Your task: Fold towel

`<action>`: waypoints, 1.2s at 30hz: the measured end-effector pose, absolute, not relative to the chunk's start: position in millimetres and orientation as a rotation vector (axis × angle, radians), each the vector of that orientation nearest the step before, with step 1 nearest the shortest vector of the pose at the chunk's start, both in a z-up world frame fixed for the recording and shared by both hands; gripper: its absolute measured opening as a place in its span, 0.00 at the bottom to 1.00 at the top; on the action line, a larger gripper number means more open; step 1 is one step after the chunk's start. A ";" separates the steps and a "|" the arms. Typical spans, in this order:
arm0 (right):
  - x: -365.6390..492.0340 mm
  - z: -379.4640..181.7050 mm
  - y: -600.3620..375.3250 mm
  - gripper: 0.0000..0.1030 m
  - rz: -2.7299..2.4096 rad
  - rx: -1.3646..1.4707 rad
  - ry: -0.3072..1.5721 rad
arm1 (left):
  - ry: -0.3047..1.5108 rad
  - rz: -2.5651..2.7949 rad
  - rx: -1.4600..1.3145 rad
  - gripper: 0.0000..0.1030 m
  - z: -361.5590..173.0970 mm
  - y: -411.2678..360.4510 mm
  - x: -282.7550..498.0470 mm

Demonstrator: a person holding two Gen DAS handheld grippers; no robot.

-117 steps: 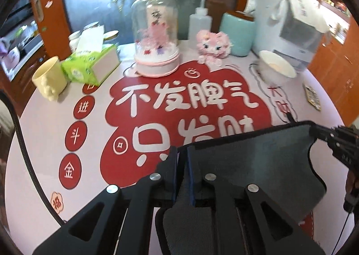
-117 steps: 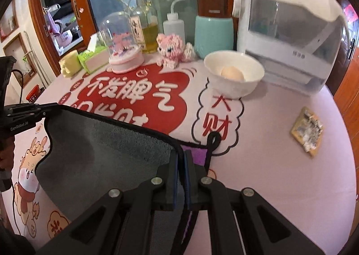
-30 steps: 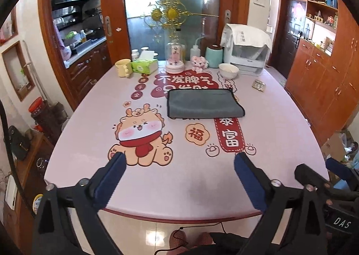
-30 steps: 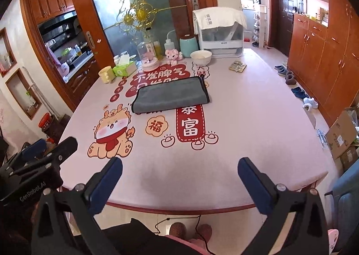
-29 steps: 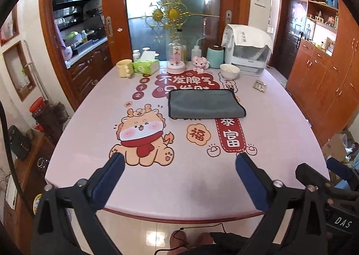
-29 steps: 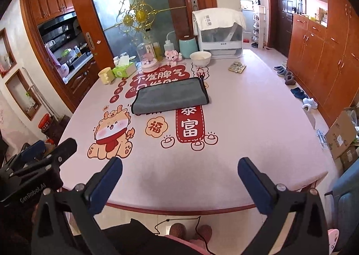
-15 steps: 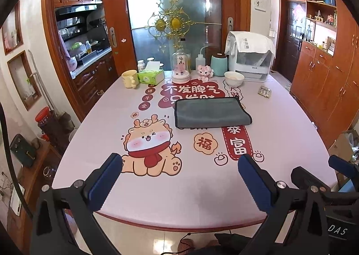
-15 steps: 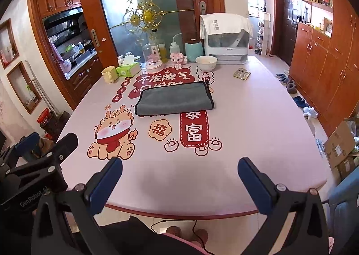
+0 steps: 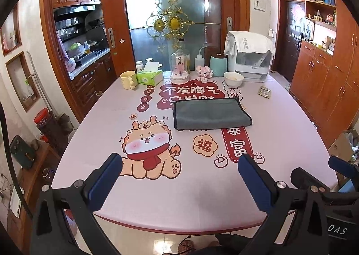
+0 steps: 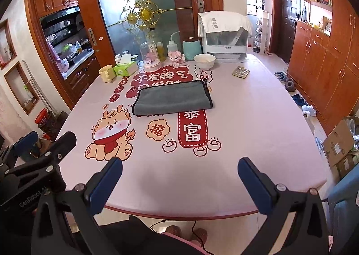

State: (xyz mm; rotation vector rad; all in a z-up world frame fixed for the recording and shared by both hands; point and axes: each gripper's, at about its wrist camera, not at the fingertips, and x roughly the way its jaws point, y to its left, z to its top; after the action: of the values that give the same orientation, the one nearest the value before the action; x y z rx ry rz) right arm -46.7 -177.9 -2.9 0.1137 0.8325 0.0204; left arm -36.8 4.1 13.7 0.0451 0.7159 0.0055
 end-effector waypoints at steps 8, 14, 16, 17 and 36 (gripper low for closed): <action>-45.9 -5.5 -179.2 1.00 0.019 0.115 0.840 | 0.719 0.003 0.046 0.99 13.4 4.5 -35.1; -46.0 -5.4 -179.2 1.00 0.018 0.115 0.840 | 0.722 0.002 0.046 0.99 12.0 3.8 -32.4; -45.5 -5.3 -179.2 1.00 0.018 0.115 0.840 | 0.722 0.001 0.045 0.99 12.0 3.9 -32.4; -45.7 -5.2 -179.2 1.00 0.018 0.115 0.840 | 0.722 0.002 0.046 0.99 12.1 4.0 -32.5; -43.7 -4.4 -179.0 1.00 0.016 0.116 0.845 | 0.728 -0.001 0.045 0.99 7.6 3.4 -29.9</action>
State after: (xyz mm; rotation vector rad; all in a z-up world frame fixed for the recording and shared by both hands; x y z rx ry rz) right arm -43.7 -179.0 -4.4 0.1158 0.8448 0.0163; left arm -29.9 3.4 7.6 0.0447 0.7283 -0.0012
